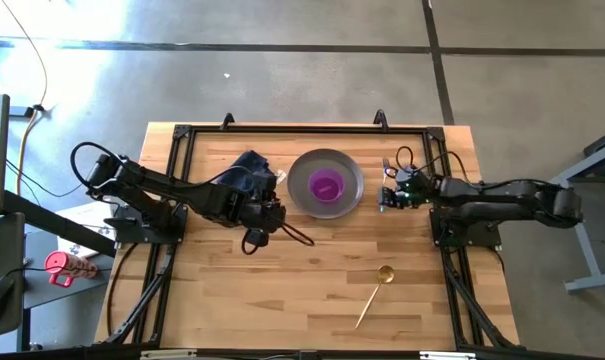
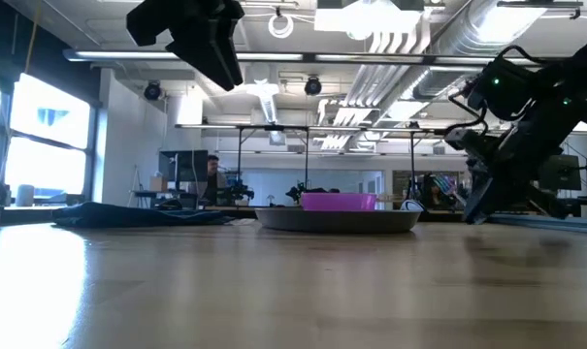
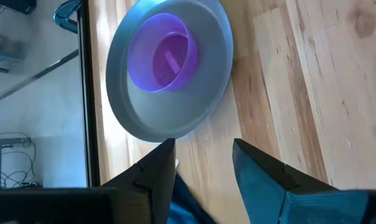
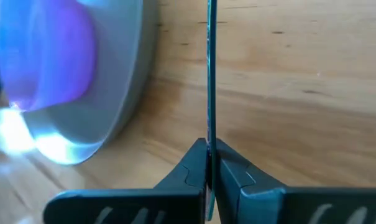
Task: Set table place
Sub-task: Put the blue fork to the right of the gray plate
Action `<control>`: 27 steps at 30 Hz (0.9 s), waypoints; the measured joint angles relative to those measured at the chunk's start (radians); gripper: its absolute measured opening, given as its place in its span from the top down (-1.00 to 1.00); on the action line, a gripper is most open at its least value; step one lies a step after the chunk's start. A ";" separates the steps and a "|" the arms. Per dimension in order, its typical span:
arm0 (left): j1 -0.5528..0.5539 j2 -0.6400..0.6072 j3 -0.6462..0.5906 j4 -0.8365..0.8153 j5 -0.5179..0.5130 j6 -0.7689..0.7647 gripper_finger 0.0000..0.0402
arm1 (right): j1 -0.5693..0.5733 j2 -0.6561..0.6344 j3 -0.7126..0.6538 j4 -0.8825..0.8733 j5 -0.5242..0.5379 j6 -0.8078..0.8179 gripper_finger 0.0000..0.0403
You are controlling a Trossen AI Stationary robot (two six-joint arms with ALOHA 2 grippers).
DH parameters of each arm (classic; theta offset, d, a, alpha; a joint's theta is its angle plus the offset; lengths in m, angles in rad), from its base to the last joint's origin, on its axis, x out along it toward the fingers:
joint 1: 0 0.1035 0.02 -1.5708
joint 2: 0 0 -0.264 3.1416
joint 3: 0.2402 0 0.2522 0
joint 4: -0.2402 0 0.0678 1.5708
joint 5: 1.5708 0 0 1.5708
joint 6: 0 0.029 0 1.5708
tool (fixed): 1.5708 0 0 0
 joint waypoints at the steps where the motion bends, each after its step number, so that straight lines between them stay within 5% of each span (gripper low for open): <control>1: 0.000 0.000 0.000 0.001 0.000 0.000 0.27 | -0.003 0.021 0.000 0.008 -0.004 -0.001 1.00; 12: 0.000 0.000 0.000 0.006 0.000 0.000 0.27 | -0.005 0.203 0.028 0.129 -0.048 -0.019 1.00; 27: -0.001 0.001 0.000 0.007 0.007 0.000 0.27 | -0.005 0.211 0.032 0.128 -0.054 -0.022 1.00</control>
